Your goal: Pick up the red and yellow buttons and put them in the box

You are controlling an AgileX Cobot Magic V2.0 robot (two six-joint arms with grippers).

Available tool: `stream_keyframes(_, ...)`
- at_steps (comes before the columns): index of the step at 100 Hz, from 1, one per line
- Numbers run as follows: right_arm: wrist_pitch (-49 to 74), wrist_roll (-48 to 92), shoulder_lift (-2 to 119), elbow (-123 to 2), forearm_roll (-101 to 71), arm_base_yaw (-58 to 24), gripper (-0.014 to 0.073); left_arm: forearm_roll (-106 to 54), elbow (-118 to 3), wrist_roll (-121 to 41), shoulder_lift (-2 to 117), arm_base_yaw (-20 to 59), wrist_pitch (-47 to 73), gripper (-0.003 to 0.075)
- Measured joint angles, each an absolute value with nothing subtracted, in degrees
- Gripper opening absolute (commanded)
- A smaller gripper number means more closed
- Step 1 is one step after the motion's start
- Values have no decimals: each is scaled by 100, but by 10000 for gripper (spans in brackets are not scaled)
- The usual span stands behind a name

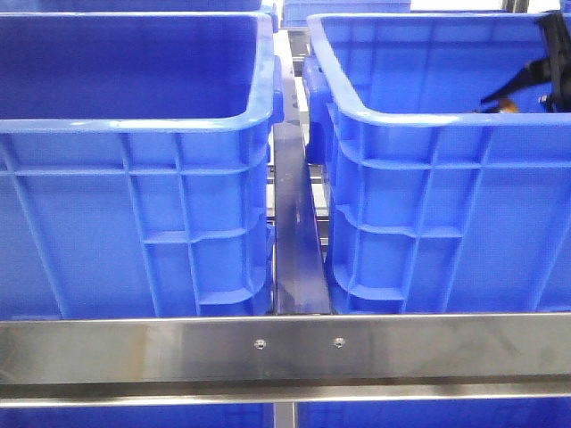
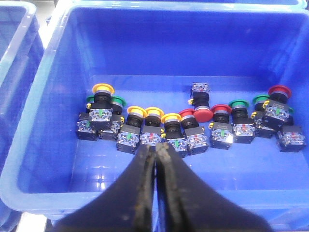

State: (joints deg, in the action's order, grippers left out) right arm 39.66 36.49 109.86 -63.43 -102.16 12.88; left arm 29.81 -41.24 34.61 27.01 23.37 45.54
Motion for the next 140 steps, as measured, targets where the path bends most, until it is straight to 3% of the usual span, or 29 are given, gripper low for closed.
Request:
stream_keyframes(24,3926,3509,11266,-6663,-10227,1288,101,2981,-4124,3461,2701,2337,4554,-19)
stream_keyframes(55,3768,3469,11266,-6945,-10252,1288,248,2981,-4124,3474,2701,2337,4554,-19)
stream_keyframes(75,3651,3461,11266,-6949,-10252,1288,256,2981,-4124,3474,2701,2337,4554,-19)
stream_keyframes(82,3593,3456,11266,-6949,-10252,1288,303,2981,-4124,3474,2701,2337,4554,-19)
stream_keyframes(99,3456,3433,11266,-6959,-10252,1288,522,2981,-4124,3474,2701,2337,4554,-19)
stream_keyframes(106,3415,3433,11266,-6958,-10264,1288,561,2981,-4124,3474,2701,2337,4554,-19)
stream_keyframes(140,3039,3433,11266,-6958,-10277,1288,562,2981,-4124,3474,2701,2337,4554,-19)
